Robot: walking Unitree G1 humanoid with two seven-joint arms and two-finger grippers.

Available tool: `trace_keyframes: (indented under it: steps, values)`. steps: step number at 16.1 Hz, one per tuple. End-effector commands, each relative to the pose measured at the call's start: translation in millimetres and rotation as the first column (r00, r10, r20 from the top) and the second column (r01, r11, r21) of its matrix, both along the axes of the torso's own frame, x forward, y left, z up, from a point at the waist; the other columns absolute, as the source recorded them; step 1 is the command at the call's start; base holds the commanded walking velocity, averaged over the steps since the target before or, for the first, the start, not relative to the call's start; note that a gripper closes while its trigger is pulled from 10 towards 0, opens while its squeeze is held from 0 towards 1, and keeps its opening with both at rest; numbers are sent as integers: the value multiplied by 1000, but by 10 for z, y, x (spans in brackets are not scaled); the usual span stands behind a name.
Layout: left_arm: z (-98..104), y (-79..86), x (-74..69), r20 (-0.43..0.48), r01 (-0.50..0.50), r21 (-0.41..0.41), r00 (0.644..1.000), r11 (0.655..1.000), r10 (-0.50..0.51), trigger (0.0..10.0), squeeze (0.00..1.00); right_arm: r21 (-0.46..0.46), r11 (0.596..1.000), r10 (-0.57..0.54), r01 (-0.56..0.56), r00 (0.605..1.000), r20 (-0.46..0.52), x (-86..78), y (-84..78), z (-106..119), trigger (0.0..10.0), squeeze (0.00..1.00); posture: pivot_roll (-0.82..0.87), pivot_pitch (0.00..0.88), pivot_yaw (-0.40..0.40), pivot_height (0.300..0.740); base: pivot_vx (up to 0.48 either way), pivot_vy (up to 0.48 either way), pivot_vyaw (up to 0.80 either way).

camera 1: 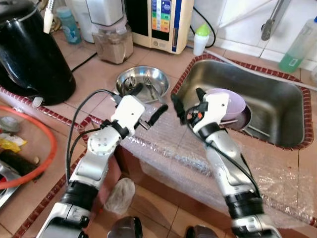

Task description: Kitchen organization

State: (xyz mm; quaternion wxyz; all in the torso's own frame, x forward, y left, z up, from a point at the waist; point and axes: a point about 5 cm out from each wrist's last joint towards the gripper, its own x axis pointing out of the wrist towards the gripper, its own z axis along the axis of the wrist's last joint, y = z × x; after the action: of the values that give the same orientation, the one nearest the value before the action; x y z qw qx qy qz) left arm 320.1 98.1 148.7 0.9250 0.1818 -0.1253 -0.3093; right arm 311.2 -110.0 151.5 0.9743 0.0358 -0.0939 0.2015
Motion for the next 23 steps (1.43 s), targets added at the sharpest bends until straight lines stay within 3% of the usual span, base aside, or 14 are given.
trace_keyframes:
  steps: [1,2,3,8,9,10,11,12,13,23]
  values:
    - [-3,-93,13,48,30,64,998,997,-33,10000,969,-56,995,89,-87,996,23,-110,47,69,10000,765,-19,73,45,740,0,0,0]
    - [-50,-157,17,62,49,106,997,993,-56,10000,506,-98,987,130,-127,991,22,-227,35,78,10000,0,-25,76,48,740,0,0,0]
    - [-73,-173,25,65,50,119,996,992,-58,10000,0,-117,985,128,-125,992,13,-275,4,65,10000,0,-35,78,52,740,0,0,0]
    - [-182,-170,102,49,26,148,998,989,-33,10000,0,-208,975,67,-80,995,-69,-536,-300,-110,10000,0,-77,96,65,740,0,0,0]
    - [-202,-139,171,49,4,170,999,985,-12,9647,0,-234,965,94,-116,990,-102,-671,-380,-116,10000,0,-103,114,62,740,0,0,0]
    - [-204,-126,201,53,-6,173,999,985,-4,7373,0,-248,959,112,-139,986,-121,-728,-394,-112,10000,0,-114,122,61,740,0,0,0]
    - [-199,-108,239,49,-18,169,999,985,10,2392,0,-279,948,120,-155,983,-139,-780,-417,-123,10000,0,-131,129,60,740,0,0,0]
    - [-197,-104,255,48,-23,166,999,986,15,2392,0,-293,943,118,-156,982,-145,-793,-427,-128,10000,0,-131,129,60,740,0,0,0]
    - [-195,-104,276,45,-26,164,999,986,19,0,0,-312,937,114,-154,983,-145,-800,-436,-130,10000,0,-137,130,60,740,0,0,0]
    - [-252,-113,331,28,-21,166,999,986,16,0,0,-347,926,103,-149,984,-147,-764,-411,-107,10000,0,-148,121,52,740,0,0,0]
